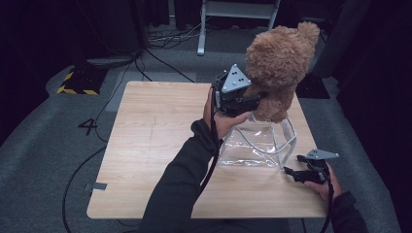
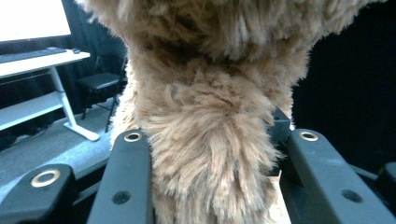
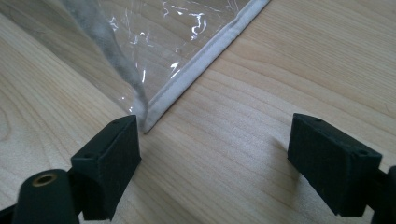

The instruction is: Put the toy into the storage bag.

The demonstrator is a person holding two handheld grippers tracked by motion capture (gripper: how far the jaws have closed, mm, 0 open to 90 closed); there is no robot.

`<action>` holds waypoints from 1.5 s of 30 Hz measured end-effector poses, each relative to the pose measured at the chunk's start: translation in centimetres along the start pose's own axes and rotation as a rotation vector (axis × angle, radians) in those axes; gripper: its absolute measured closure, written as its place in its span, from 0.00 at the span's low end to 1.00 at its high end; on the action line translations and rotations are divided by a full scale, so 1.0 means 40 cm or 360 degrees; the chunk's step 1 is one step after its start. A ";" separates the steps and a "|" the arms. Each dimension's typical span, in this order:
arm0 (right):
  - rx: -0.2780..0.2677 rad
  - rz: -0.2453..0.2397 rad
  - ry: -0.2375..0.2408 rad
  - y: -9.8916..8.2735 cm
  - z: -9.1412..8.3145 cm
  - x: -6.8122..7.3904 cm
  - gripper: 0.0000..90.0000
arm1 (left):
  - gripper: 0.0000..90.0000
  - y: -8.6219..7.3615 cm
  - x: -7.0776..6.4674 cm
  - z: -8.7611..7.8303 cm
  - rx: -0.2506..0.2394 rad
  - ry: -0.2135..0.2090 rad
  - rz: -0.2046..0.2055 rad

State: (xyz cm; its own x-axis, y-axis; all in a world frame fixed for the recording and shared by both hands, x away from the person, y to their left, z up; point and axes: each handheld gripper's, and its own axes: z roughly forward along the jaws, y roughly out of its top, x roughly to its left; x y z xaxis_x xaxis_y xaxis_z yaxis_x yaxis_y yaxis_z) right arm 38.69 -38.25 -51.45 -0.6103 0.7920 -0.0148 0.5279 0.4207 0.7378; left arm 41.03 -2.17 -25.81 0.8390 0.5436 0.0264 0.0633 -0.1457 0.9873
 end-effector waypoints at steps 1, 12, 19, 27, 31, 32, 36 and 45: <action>-0.0002 0.0002 -0.0001 0.000 0.000 0.000 0.19 | 0.66 -0.002 -0.003 0.005 -0.0002 -0.0011 0.0009; -0.0002 0.0001 -0.0001 0.000 0.000 0.000 0.19 | 0.66 -0.024 -0.016 0.047 0.0009 -0.0075 -0.0039; 0.0001 -0.0002 -0.0002 -0.001 -0.001 0.000 0.19 | 0.66 -0.042 -0.023 0.026 0.0092 -0.0070 0.0020; 0.0001 -0.0001 -0.0002 0.000 -0.001 0.000 0.19 | 0.66 -0.078 -0.026 0.019 0.0320 -0.0062 0.0113; 0.0001 -0.0001 -0.0001 -0.001 -0.001 0.000 0.19 | 0.66 -0.114 -0.031 0.047 0.0389 -0.0102 0.0071; 0.0001 -0.0001 -0.0001 -0.001 -0.001 0.000 0.19 | 0.66 -0.121 -0.032 0.057 0.0419 -0.0109 0.0063; 0.0001 -0.0001 -0.0002 -0.001 -0.001 0.000 0.19 | 0.63 -0.143 -0.031 0.097 0.0571 -0.0110 0.0054; 0.0000 0.0002 -0.0002 -0.001 -0.001 0.000 0.19 | 0.60 -0.144 -0.025 0.107 0.0617 -0.0156 0.0024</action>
State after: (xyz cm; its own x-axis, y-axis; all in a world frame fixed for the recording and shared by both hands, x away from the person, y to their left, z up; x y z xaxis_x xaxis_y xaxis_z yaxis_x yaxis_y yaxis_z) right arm 38.67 -38.27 -51.45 -0.6091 0.7930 -0.0147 0.5286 0.4197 0.7378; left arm 42.14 -5.40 -32.20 0.8876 0.4605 0.0068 0.2342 -0.4641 0.8543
